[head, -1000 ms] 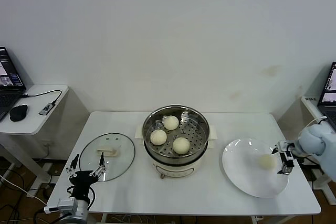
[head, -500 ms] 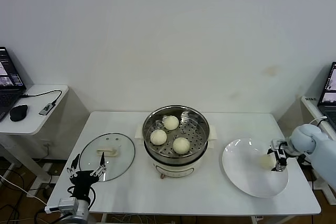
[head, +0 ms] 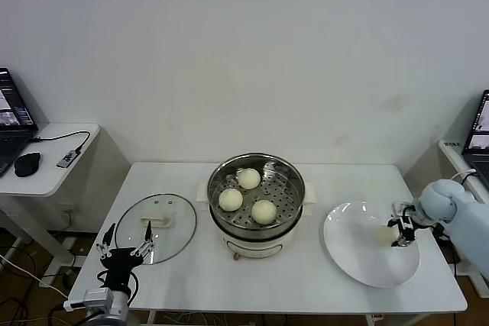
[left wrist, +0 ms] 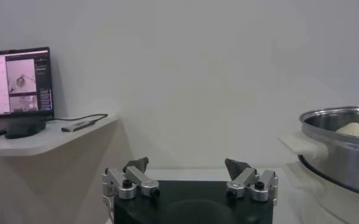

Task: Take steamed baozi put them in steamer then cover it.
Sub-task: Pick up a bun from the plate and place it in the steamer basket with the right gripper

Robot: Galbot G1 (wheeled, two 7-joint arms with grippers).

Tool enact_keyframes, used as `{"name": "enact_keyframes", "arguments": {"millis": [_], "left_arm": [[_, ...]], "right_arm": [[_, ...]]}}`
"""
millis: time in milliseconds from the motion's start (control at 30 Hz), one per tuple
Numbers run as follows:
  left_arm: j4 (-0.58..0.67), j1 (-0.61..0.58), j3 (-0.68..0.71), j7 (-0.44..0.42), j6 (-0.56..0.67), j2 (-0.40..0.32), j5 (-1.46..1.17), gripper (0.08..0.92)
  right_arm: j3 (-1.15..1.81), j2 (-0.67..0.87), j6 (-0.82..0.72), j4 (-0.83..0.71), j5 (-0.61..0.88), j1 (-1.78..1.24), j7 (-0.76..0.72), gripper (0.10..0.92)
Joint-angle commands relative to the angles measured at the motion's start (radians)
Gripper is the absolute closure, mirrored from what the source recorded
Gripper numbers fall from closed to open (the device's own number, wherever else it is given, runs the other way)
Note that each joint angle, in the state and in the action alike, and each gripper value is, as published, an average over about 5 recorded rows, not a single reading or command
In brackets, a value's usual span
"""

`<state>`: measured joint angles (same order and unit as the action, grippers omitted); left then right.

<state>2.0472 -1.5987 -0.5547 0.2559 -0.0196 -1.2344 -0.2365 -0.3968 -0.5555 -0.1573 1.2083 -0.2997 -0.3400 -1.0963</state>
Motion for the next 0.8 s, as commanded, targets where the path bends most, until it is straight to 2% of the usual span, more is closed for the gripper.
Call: {"name": "enact_keyframes", "arguments": {"millis": [33,200,400,567,800], "left_arm": [[-0.002,0.003,0.000,0.000,0.000,0.000,-0.003,0.177],[-0.005,0.006,0.006,0.000,0.000,0.004,-0.005,0.177],[-0.006,0.011,0.015,0.000,0.000,0.010,-0.007,0.177],[-0.007,0.016,0.020,0.002,-0.003,0.013,-0.010,0.177],[-0.011,0.019,0.016,0.003,-0.003,0.014,-0.013,0.177]], "right_arm": [[-0.157,0.101,-0.043,0.114,0.115,0.193,-0.031,0.465],[-0.323,0.145,-0.094,0.196,0.261,0.423,-0.039,0.465],[-0.539,0.114,-0.170,0.251,0.468,0.740,-0.008,0.465],[-0.760,0.003,-0.262,0.278,0.628,1.003,0.047,0.465],[-0.841,-0.218,-0.371,0.276,0.787,1.062,0.137,0.463]]}}
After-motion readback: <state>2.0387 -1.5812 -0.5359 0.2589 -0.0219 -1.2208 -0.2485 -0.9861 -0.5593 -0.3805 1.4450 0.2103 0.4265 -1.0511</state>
